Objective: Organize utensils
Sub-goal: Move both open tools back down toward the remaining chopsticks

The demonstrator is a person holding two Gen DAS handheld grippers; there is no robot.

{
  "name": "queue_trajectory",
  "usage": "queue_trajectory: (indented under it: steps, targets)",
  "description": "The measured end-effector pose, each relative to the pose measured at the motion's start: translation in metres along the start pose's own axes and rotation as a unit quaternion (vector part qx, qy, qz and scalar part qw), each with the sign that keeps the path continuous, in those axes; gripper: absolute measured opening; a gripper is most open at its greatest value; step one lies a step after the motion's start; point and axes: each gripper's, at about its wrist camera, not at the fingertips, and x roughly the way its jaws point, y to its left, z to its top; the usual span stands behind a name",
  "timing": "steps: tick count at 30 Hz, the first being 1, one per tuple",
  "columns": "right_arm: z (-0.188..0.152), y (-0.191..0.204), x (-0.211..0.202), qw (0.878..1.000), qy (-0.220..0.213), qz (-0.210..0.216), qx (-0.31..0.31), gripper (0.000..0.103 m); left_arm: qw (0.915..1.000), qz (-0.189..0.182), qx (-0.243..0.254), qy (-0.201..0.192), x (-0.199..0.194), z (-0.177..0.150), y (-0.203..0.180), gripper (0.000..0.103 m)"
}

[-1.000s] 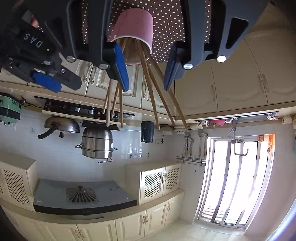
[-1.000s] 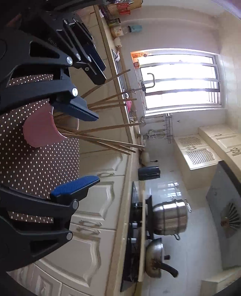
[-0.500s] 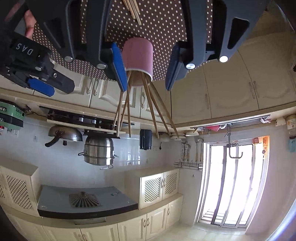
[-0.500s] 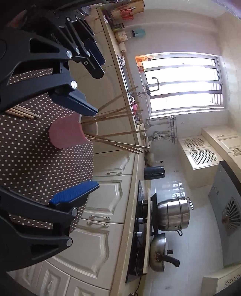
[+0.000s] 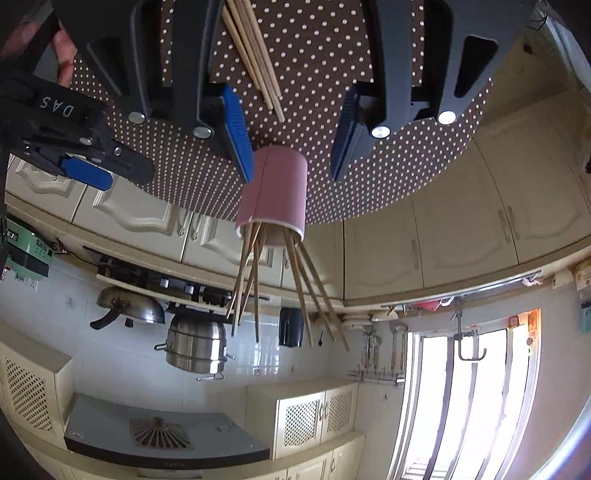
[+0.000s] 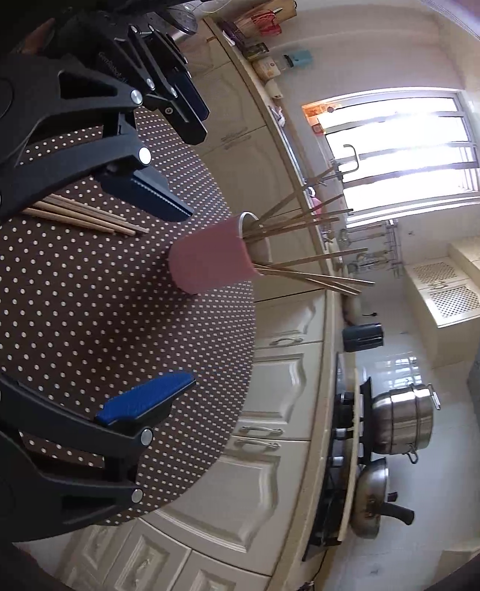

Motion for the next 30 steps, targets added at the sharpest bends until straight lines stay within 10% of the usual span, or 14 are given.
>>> queue_trajectory:
  steps: [30]
  targets:
    - [-0.073,0.028,0.048,0.982,0.188,0.014,-0.017,0.082,0.9896,0.0,-0.061,0.13,0.015,-0.076,0.046,0.051]
